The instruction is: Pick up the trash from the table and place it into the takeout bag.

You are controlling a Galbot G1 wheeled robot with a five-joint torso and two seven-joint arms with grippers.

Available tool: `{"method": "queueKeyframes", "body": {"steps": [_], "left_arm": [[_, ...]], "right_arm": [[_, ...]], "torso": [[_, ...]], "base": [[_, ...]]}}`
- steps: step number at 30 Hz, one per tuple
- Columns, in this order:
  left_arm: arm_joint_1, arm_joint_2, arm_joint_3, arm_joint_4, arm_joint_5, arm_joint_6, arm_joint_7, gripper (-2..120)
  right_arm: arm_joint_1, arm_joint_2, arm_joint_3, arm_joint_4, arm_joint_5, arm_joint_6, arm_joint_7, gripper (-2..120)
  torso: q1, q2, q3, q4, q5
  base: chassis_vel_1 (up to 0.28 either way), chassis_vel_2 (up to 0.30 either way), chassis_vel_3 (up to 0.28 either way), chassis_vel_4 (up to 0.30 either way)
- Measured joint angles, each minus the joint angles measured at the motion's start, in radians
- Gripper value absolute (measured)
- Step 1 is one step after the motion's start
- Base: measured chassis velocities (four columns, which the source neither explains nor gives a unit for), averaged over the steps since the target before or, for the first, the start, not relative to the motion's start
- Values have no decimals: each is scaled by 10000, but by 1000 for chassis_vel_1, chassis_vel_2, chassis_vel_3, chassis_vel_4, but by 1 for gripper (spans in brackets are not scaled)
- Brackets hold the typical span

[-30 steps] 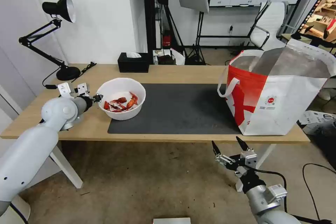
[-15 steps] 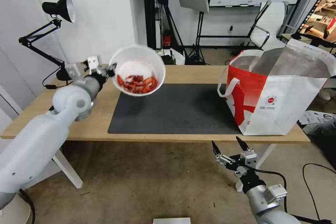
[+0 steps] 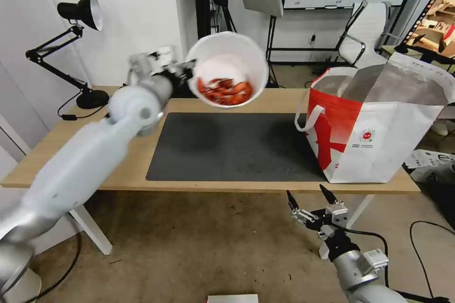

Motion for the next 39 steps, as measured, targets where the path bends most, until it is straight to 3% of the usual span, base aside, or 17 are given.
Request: {"method": "queueKeyframes", "body": {"steps": [3,4,7,8,11,12,15,20,27,34,39], "left_arm": [[-1144,-1374,585,993,-108,11,-73,0],[-1144,-1374,585,993,-108,11,-73,0],[-1801,-2785,965,2196,-62,13,-81,0],[-1801,-2785,965,2196,-62,13,-81,0],[-2159,-4304,1301,3526,354,-14,-53,0],[-2159,-4304,1301,3526,354,-14,-53,0],[-2324,-5264,1442,4492,727,-203,138,0],[-2404,-5422,2047,4982,1263,-859,529,0],[-1806,-5279,2735,4753,2764,-1840,894,0],[-1477,-5127,3310,3950,2685,-1574,1021,0],[-1474,-5226,3513,3914,2331,-1184,1033,0]], "right_arm": [[0,0,0,0,0,0,-1,100],[0,0,0,0,0,0,-1,100],[0,0,0,-1,0,0,0,100],[0,0,0,-1,0,0,0,100],[1,-1,0,0,0,-1,0,100],[1,-1,0,0,0,-1,0,100],[1,0,0,0,0,0,-1,100],[1,0,-1,0,0,0,-1,100],[1,0,0,-1,-1,0,-1,100],[1,0,0,0,-1,0,-1,100],[0,0,0,0,-1,-1,-1,100]], "torso": [[0,-1,-1,-1,0],[0,-1,-1,-1,0],[0,0,0,1,-2],[0,0,0,1,-2],[1,-1,0,0,-1],[1,-1,0,0,-1],[0,-1,-2,-5,1],[0,-1,-1,6,-3],[0,-1,-1,5,-6],[-1,-1,-2,3,-6],[0,-1,-2,4,-6]], "base": [[0,0,0,0],[0,0,0,0],[0,0,0,0],[0,0,0,0],[0,0,0,0],[0,0,0,0],[0,0,0,0],[0,0,0,0],[0,0,0,0],[0,0,0,0],[0,0,0,0]]}}
